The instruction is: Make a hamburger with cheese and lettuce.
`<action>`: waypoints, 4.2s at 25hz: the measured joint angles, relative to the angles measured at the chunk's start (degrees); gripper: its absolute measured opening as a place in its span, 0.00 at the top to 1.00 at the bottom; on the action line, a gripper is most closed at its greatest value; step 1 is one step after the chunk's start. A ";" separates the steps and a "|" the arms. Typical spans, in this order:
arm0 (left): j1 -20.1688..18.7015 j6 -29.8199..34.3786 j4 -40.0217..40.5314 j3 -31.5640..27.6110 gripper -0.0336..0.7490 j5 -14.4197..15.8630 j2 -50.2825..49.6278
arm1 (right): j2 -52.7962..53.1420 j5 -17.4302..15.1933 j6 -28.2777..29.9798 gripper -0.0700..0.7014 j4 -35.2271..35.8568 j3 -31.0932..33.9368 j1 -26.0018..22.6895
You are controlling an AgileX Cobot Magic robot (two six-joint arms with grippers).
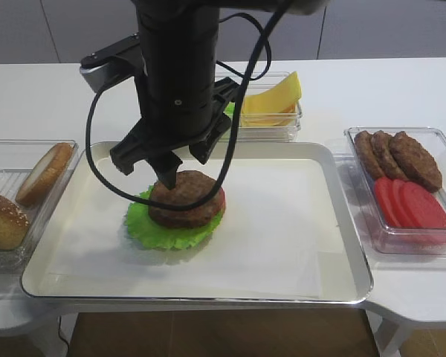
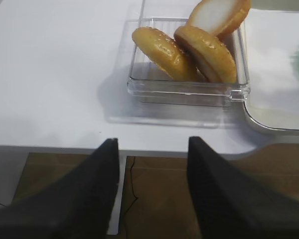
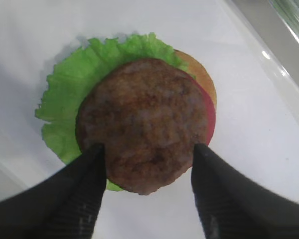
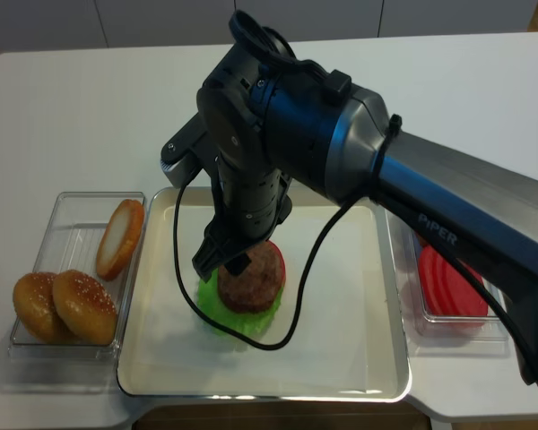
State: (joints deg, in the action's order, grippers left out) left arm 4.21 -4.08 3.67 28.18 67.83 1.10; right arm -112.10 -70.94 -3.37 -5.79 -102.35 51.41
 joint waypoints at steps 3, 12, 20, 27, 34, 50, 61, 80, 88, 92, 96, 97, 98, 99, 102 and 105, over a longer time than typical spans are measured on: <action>0.00 0.00 0.00 0.00 0.53 0.00 0.00 | 0.11 0.00 -0.10 0.35 0.00 0.00 0.00; 0.00 0.00 0.00 0.00 0.53 0.00 0.00 | 3.25 -0.11 -3.05 0.35 1.79 -1.06 -2.91; 0.00 0.00 0.00 0.00 0.53 0.00 0.00 | 7.88 -0.21 -4.43 0.35 3.21 -1.41 -10.71; 0.00 0.00 0.00 0.00 0.53 0.00 0.00 | 11.08 -0.47 -4.69 0.35 3.09 -1.54 -17.06; 0.00 0.00 0.00 0.00 0.53 0.00 0.00 | 12.63 -0.60 -4.48 0.36 1.10 -1.54 -21.83; 0.00 0.00 0.00 0.00 0.53 0.00 0.00 | 16.59 -0.73 -4.48 0.36 2.67 -0.75 -25.07; 0.00 0.00 0.00 0.00 0.53 0.00 0.00 | 33.63 -1.13 -4.70 0.36 3.89 9.28 -25.07; 0.00 0.00 0.00 0.00 0.53 0.00 0.00 | 62.80 -1.90 -7.30 0.36 0.40 29.41 -25.07; 0.00 0.00 0.00 0.00 0.53 0.00 0.00 | 72.07 -2.02 -7.53 0.36 -2.05 38.83 -29.62; 0.00 0.00 0.00 0.00 0.53 0.00 0.00 | 77.04 -2.02 -7.53 0.36 -2.25 42.84 -34.90; 0.00 0.00 0.00 0.00 0.53 0.00 0.00 | 81.40 -2.11 -6.33 0.36 -1.38 47.02 -38.87; 0.00 0.00 0.00 0.00 0.53 0.00 0.00 | 82.70 -2.11 -6.08 0.36 -0.98 48.16 -40.01; 0.00 0.00 0.00 0.00 0.53 0.00 0.00 | 84.11 -2.11 -5.93 0.36 -0.63 49.32 -40.92; 0.00 0.00 0.00 0.00 0.53 0.00 0.00 | 85.30 -2.11 -5.61 0.36 -0.15 50.24 -41.91; 0.00 0.00 0.00 0.00 0.53 0.00 0.00 | 89.16 -2.11 -3.47 0.36 0.86 53.35 -43.75; 0.00 0.00 0.00 0.00 0.53 0.00 0.00 | 92.91 -2.11 -1.12 0.36 1.76 56.83 -44.75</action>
State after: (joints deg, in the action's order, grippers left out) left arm 4.21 -4.08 3.67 28.18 67.83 1.10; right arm -19.19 -73.05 -4.49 -4.04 -45.52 6.67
